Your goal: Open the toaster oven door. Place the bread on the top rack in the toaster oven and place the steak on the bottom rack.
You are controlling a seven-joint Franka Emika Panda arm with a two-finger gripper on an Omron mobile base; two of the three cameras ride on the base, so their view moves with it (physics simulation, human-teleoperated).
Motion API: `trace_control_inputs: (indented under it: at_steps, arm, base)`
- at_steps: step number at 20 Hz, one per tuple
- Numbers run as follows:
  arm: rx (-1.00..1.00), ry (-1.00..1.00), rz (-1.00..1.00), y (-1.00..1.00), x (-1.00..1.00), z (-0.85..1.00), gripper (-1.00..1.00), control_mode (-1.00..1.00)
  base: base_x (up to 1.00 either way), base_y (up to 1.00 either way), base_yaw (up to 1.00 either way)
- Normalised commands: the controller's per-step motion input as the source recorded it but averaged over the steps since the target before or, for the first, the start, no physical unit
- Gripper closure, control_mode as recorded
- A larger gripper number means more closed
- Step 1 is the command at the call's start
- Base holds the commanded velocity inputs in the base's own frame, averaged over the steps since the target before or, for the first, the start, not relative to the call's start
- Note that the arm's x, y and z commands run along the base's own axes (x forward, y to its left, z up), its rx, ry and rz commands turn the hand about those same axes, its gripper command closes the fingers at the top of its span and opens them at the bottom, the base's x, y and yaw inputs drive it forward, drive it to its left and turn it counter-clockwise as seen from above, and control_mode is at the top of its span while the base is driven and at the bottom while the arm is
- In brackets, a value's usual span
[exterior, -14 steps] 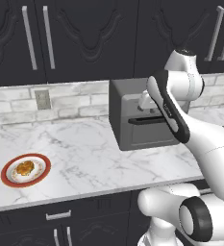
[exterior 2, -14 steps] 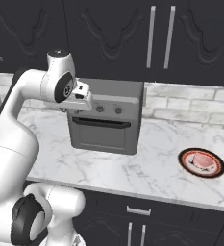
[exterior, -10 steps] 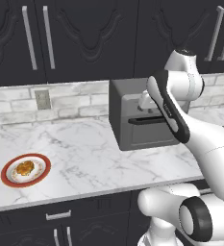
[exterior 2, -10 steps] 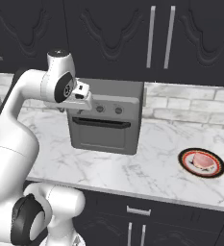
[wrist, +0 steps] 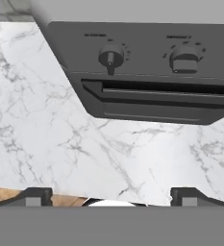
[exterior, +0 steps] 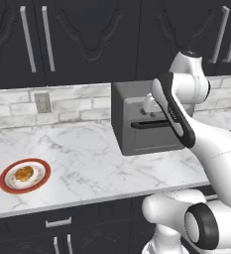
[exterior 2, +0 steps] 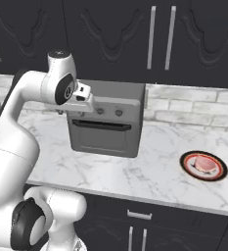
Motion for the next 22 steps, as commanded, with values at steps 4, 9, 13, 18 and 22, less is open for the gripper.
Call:
trace_control_inputs:
  at_steps: [4, 9, 13, 18, 22]
  arm:
    - [0.00, 0.00, 0.00, 0.00, 0.00, 0.00, -1.00, 1.00]
    - [0.00, 0.00, 0.00, 0.00, 0.00, 0.00, -1.00, 1.00]
    - [0.00, 0.00, 0.00, 0.00, 0.00, 0.00, -1.00, 1.00]
    - [0.00, 0.00, 0.00, 0.00, 0.00, 0.00, -1.00, 1.00]
    - [0.00, 0.00, 0.00, 0.00, 0.00, 0.00, -1.00, 1.00]
  base:
    - [-0.12, -0.56, 0.00]
    - [-0.05, -0.54, -0.01]
    - [-0.02, -0.55, -0.03]
    - [-0.02, -0.59, -0.04]
    - [0.00, -0.62, -0.02]
